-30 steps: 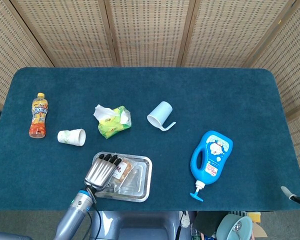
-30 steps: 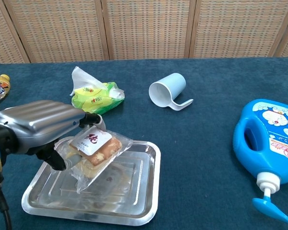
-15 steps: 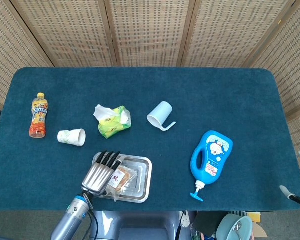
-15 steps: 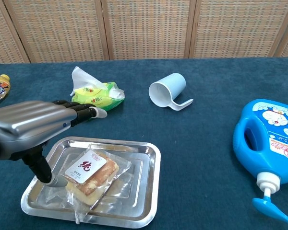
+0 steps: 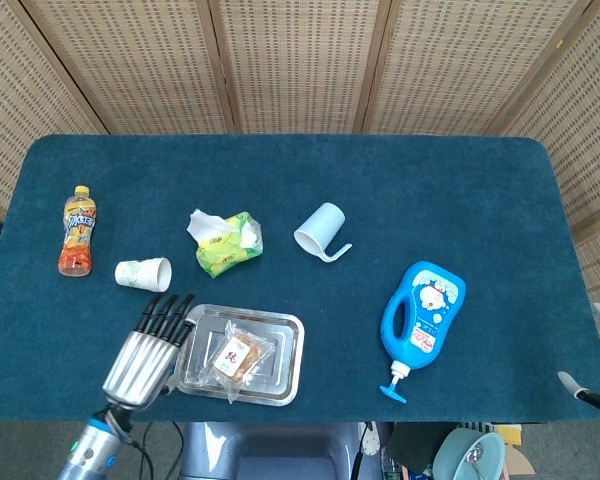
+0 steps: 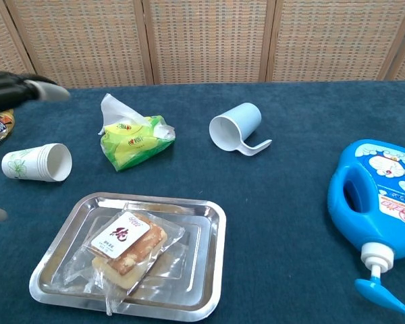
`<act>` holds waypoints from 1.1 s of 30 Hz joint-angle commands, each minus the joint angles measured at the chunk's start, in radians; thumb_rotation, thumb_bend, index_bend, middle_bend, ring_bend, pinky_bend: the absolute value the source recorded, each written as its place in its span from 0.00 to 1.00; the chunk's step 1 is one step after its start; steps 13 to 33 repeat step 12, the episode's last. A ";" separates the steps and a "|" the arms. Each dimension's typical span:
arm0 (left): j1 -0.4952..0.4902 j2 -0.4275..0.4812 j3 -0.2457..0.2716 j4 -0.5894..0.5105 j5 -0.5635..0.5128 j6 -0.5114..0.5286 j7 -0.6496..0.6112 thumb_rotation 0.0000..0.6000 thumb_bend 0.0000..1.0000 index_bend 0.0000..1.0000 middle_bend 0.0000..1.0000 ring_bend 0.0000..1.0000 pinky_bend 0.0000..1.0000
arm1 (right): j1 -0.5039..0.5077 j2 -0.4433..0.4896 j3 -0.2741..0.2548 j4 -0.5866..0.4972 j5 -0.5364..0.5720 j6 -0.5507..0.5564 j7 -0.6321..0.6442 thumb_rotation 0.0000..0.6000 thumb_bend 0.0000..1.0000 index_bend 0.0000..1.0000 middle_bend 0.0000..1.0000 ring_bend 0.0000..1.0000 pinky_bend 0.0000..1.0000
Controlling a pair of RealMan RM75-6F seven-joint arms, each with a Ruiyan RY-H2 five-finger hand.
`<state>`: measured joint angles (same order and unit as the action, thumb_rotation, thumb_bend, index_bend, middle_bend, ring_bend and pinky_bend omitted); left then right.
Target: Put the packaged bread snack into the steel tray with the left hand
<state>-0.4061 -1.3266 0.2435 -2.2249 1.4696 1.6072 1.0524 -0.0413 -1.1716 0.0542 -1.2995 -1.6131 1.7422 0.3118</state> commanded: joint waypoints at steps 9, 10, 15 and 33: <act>0.177 0.218 -0.008 0.296 0.137 0.235 -0.452 0.99 0.12 0.00 0.00 0.00 0.00 | -0.004 0.011 -0.034 -0.124 -0.015 -0.047 -0.167 1.00 0.08 0.00 0.00 0.00 0.00; 0.189 0.225 -0.017 0.320 0.124 0.242 -0.490 0.99 0.12 0.00 0.00 0.00 0.00 | -0.004 0.010 -0.035 -0.134 -0.017 -0.050 -0.181 1.00 0.08 0.00 0.00 0.00 0.00; 0.211 0.241 -0.035 0.377 0.075 0.241 -0.586 0.99 0.12 0.00 0.00 0.00 0.00 | 0.003 0.009 -0.038 -0.159 -0.021 -0.065 -0.215 1.00 0.08 0.00 0.00 0.00 0.00; 0.211 0.241 -0.035 0.377 0.075 0.241 -0.586 0.99 0.12 0.00 0.00 0.00 0.00 | 0.003 0.009 -0.038 -0.159 -0.021 -0.065 -0.215 1.00 0.08 0.00 0.00 0.00 0.00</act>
